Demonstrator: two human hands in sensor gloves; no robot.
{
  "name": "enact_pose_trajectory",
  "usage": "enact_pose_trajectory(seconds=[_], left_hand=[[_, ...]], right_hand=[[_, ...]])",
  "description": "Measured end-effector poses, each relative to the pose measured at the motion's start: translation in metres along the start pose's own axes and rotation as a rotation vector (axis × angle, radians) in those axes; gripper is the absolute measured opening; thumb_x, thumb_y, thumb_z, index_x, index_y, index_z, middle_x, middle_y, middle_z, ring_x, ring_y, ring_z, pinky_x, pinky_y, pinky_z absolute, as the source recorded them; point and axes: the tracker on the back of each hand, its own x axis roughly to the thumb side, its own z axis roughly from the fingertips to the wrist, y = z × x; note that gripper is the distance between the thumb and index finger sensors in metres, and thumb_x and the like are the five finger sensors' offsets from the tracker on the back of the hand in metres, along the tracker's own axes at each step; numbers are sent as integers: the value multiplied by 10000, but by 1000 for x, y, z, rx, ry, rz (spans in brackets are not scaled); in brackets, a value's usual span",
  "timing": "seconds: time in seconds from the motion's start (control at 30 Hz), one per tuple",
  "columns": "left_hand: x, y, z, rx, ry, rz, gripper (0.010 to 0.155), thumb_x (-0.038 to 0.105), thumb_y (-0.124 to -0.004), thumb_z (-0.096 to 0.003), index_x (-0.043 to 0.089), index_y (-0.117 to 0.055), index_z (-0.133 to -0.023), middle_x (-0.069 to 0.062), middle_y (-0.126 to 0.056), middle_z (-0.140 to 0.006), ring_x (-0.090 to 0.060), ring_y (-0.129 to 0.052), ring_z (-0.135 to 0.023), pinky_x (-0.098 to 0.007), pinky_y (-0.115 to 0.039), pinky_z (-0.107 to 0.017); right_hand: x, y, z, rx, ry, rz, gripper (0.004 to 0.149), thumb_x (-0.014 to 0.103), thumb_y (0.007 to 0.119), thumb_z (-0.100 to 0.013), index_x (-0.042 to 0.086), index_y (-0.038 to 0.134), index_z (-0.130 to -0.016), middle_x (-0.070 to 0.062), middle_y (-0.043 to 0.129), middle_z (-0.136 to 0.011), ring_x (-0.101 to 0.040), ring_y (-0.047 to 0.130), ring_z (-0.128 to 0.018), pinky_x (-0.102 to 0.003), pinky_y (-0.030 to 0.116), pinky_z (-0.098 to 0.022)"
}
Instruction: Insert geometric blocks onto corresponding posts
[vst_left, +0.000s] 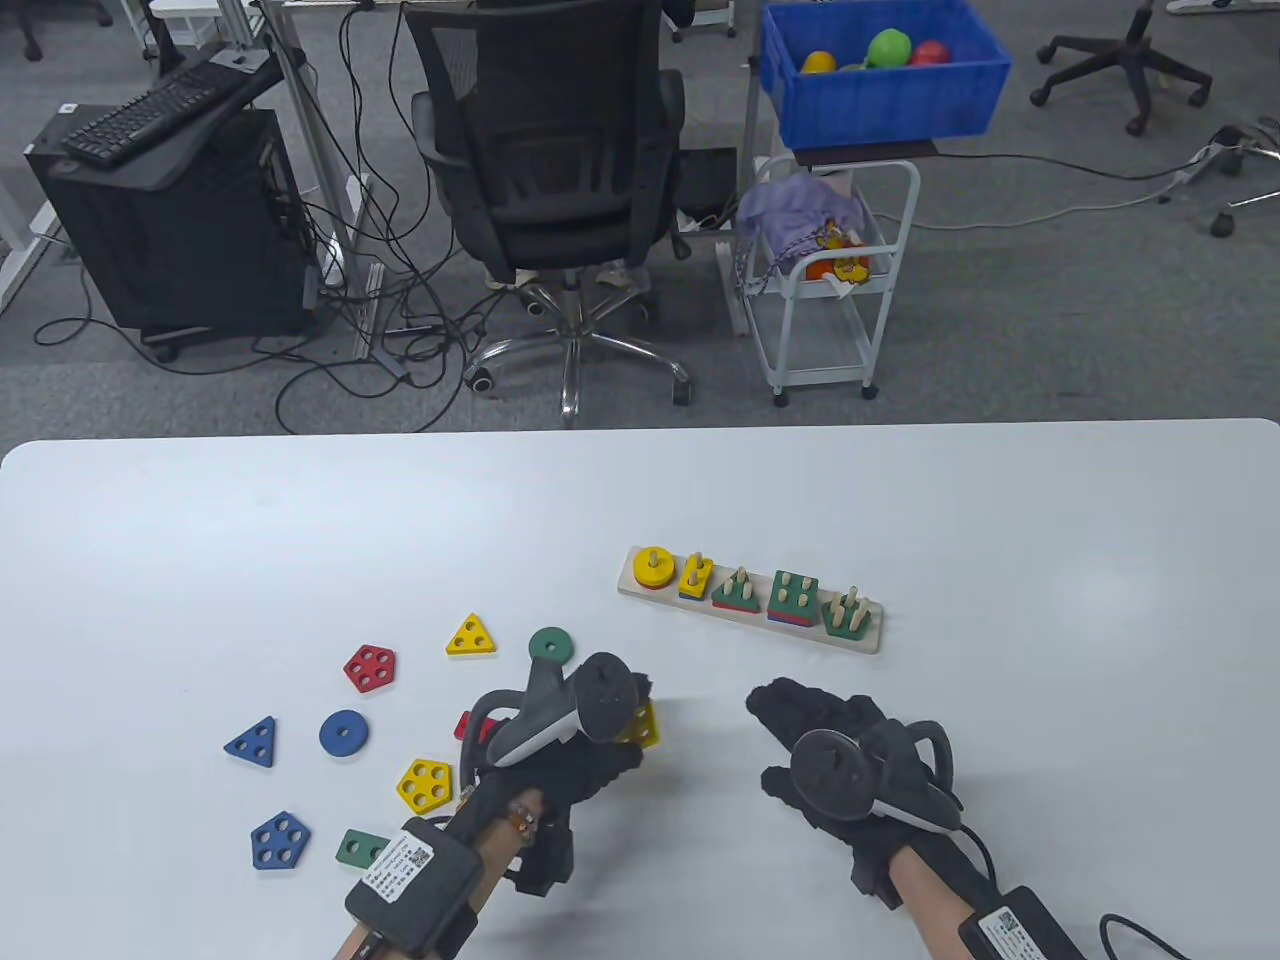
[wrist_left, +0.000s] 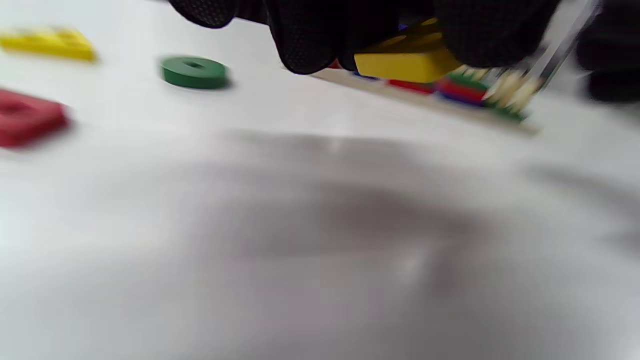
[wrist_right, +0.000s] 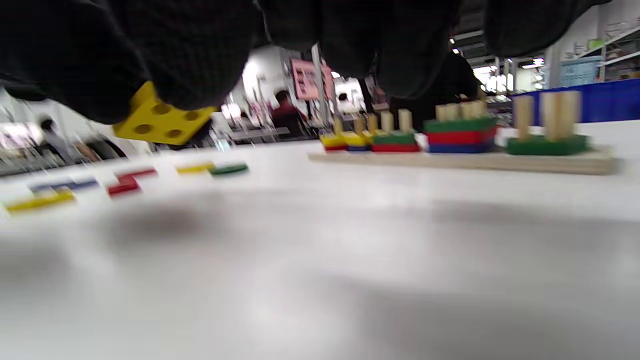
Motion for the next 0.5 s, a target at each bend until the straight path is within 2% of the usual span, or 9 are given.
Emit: enact_pose_trajectory(seconds=[0.1,0.13,0.2,0.27,0.33,0.5], left_hand=[[8,-5,1,-87,-114,438,716,495,-791,-473,351,-470,-1095,70,-650,-1152,-203,-703,-1082,-573,-527,-806],[9,-11,0,-136,-192,617,715,499,-785,-479,352,-458,-1098,71,-644,-1155,-203,-705,-1079,-572,-527,-804],[11,-19,0,-195,-214,836,709,505,-766,-496,337,-442,-1104,53,-636,-1157,-215,-708,-1070,-570,-530,-800],[12,-25,0,-260,-230,955,703,508,-757,-503,328,-441,-1105,44,-645,-1151,-227,-714,-1063,-572,-528,-799],[13,-28,-1,-316,-254,988,701,511,-742,-514,310,-431,-1110,19,-638,-1156,-232,-713,-1064,-575,-524,-800],[14,-24,3,-283,-271,917,684,510,-714,-524,293,-446,-1115,26,-629,-1172,-258,-675,-1095,-594,-496,-804]], right_hand=[[11,-6,2,-118,-58,-116,853,466,859,-377,202,403,-1047,-127,531,-1084,-369,739,-941,-675,628,-629],[15,-9,4,-156,-68,-150,878,469,861,-371,187,380,-1049,-140,512,-1085,-373,729,-945,-676,628,-628],[21,-13,7,-244,-96,-203,896,473,869,-365,179,368,-1048,-147,499,-1083,-370,728,-945,-675,630,-627],[26,-17,9,-327,-110,-220,852,443,879,-368,181,417,-1034,-138,558,-1059,-354,773,-913,-665,653,-610],[28,-21,11,-401,-90,-177,744,394,883,-381,178,527,-998,-122,693,-990,-324,864,-834,-643,696,-579],[29,-23,12,-425,-129,-139,735,391,907,-354,148,593,-973,-143,763,-940,-330,911,-769,-636,714,-557]])
